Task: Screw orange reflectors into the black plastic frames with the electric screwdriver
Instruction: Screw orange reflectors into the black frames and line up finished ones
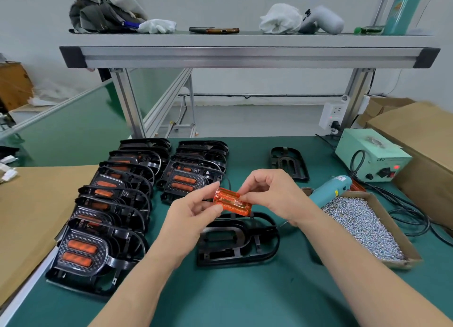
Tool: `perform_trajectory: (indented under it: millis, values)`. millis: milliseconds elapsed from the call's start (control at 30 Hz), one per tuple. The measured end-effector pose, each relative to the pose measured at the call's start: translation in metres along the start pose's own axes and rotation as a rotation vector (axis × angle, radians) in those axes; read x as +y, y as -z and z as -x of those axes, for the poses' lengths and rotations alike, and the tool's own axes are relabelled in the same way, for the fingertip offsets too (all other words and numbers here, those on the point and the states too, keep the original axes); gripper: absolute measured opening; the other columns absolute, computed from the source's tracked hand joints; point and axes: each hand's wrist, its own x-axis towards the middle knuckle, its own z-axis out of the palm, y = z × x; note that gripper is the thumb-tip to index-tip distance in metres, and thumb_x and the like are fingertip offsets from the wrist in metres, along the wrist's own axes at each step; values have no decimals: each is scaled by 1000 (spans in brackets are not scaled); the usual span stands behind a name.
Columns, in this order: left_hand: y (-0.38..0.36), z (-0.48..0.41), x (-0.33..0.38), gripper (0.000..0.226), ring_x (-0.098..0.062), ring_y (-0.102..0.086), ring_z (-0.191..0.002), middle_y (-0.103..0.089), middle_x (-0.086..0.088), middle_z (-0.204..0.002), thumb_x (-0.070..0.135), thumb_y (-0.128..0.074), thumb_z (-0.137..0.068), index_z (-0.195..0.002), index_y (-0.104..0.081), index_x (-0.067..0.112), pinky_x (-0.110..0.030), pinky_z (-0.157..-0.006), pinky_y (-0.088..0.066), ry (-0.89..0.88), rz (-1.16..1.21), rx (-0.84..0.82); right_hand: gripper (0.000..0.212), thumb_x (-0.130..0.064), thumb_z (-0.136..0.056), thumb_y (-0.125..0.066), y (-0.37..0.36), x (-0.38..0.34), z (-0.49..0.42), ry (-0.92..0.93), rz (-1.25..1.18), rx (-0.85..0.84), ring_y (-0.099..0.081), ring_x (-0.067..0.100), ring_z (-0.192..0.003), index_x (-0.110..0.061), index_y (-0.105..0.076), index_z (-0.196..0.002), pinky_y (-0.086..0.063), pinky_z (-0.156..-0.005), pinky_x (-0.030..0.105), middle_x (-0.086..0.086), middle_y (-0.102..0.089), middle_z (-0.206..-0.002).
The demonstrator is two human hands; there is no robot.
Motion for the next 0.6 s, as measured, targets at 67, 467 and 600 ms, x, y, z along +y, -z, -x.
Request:
perform_trajectory:
  millis: [67,467,600]
  values:
    - [0,1,-1,48,-16,-71,-103,-77,0,-107,-1,-69,-89,-127,-65,29,-28,-95,-51,8,17,-11,11,0,-80,-80,0,0,1,11,-15,-15,-72,20,-77,-9,-74,-81,-60,-83,35,7,-77,-82]
    - [0,5,1,46,-10,-71,-89,-75,6,-106,-8,-68,-87,-114,-70,29,-15,-80,-53,-26,66,2,9,-1,-85,-76,2,1,0,-52,-64,-73,-72,15,-79,-9,-73,-87,-57,-79,25,7,-78,-88]
    - [0,5,0,46,-13,-71,-95,-75,4,-108,-6,-69,-87,-119,-69,27,-16,-82,-53,-12,73,12,14,3,-86,-74,0,0,1,-52,-63,-93,-71,11,-75,-11,-74,-87,-55,-74,22,4,-77,-84]
